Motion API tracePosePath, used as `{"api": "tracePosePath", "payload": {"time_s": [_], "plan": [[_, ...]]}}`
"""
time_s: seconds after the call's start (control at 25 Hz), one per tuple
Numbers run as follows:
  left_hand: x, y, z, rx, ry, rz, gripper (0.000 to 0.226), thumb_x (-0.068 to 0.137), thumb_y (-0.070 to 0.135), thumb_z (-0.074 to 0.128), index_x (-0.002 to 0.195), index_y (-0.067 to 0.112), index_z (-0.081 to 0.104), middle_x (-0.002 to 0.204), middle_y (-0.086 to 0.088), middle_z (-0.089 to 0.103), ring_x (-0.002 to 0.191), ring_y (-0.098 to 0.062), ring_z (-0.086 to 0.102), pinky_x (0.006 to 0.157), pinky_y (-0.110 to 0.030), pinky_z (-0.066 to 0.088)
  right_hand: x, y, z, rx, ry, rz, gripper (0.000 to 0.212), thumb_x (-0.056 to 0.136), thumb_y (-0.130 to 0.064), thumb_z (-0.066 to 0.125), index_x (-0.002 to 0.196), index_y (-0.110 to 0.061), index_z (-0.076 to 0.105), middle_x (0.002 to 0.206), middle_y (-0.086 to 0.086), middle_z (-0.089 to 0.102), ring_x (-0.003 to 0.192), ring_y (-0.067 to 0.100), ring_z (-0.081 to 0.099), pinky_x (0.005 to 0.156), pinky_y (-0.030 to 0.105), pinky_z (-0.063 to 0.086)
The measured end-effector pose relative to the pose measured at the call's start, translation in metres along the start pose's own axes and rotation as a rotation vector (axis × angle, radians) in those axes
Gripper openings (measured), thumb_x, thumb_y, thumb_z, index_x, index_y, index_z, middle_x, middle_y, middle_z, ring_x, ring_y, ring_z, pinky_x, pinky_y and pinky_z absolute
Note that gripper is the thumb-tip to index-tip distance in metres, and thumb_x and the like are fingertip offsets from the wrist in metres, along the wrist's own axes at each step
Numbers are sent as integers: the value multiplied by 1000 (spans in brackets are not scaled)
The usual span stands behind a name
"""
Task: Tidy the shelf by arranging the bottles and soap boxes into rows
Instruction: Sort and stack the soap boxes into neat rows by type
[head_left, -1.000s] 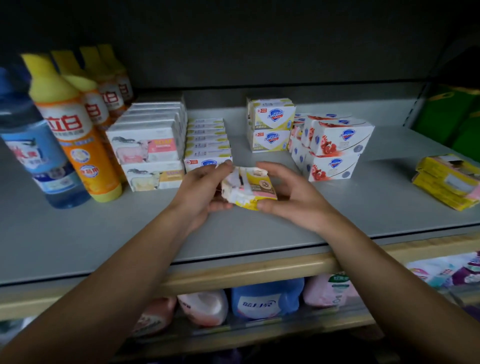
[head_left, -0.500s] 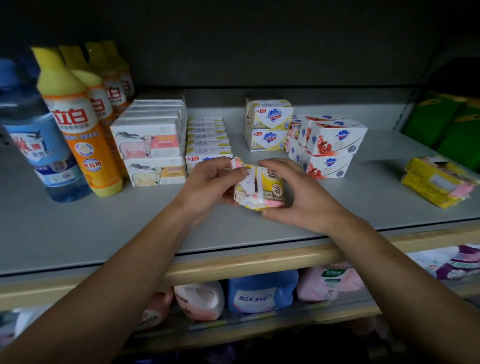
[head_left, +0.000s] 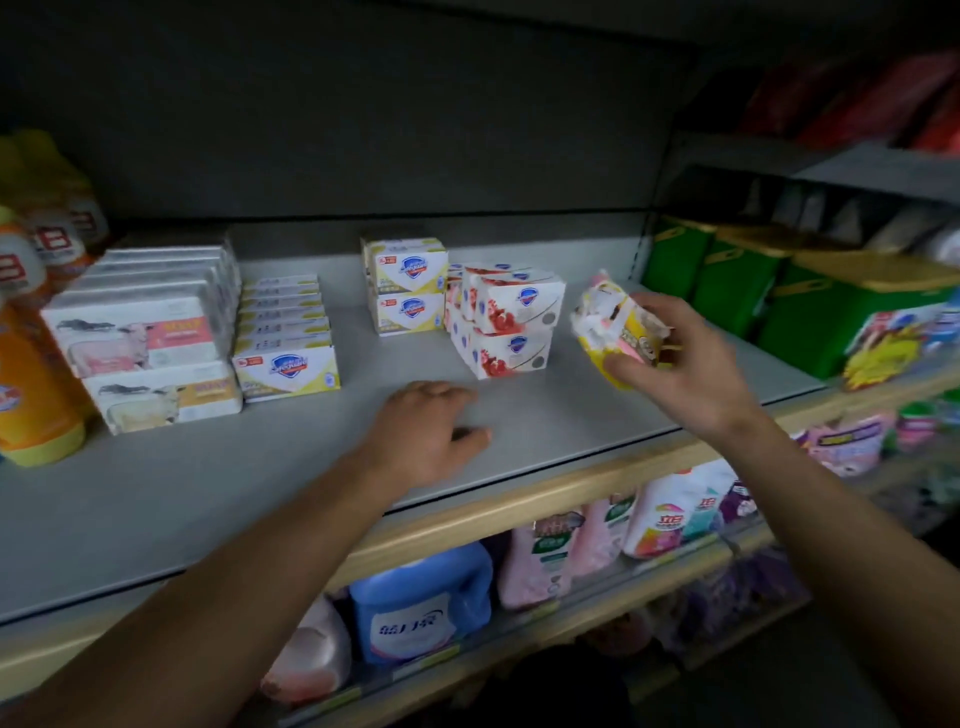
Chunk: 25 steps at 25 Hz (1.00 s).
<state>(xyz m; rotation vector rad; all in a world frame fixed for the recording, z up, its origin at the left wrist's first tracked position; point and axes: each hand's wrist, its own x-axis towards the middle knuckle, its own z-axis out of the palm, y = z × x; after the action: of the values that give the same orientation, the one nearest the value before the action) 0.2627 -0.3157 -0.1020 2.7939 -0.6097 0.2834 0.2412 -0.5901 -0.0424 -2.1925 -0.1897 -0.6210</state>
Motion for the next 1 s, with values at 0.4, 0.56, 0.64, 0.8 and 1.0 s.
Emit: {"api": "tracePosePath", "payload": {"time_s": [0.4, 0.56, 0.64, 0.8, 1.0], "plan": [[0, -2, 13, 16, -28, -25, 78, 77, 67, 27, 141, 28, 48, 151, 4, 43, 140, -14, 36, 117, -30, 22, 60, 45, -48, -429, 82, 271, 53, 87, -44, 61, 132, -18, 53, 83, 19, 72, 110, 31, 61, 95, 43, 48], [2, -6, 15, 3, -22, -29, 77, 77, 67, 28, 142, 30, 47, 151, 5, 42, 140, -14, 36, 117, -29, 21, 72, 64, -41, -526, -72, 311, 44, 90, -49, 53, 126, -23, 57, 55, 7, 67, 105, 22, 61, 94, 34, 47], [3, -7, 16, -1, -16, -25, 77, 76, 67, 29, 141, 30, 48, 151, 6, 43, 139, -14, 36, 117, -30, 21, 75, 73, -40, -538, -73, 273, 45, 90, -50, 52, 127, -25, 56, 47, 1, 64, 111, 22, 56, 92, 31, 44], [3, -7, 17, -13, 2, -25, 76, 76, 66, 30, 140, 30, 50, 149, 6, 45, 138, -14, 37, 117, -30, 22, 80, 74, -42, -654, -123, 320, 56, 88, -60, 49, 133, -27, 53, 99, 16, 70, 121, 31, 48, 102, 39, 40], [1, -5, 14, -51, 43, -10, 56, 88, 57, 49, 132, 25, 58, 140, 4, 54, 132, -19, 45, 112, -32, 31, 53, 30, -11, -607, 182, -83, 54, 85, -44, 55, 125, -8, 62, 120, 21, 60, 112, 42, 52, 96, 43, 41]]}}
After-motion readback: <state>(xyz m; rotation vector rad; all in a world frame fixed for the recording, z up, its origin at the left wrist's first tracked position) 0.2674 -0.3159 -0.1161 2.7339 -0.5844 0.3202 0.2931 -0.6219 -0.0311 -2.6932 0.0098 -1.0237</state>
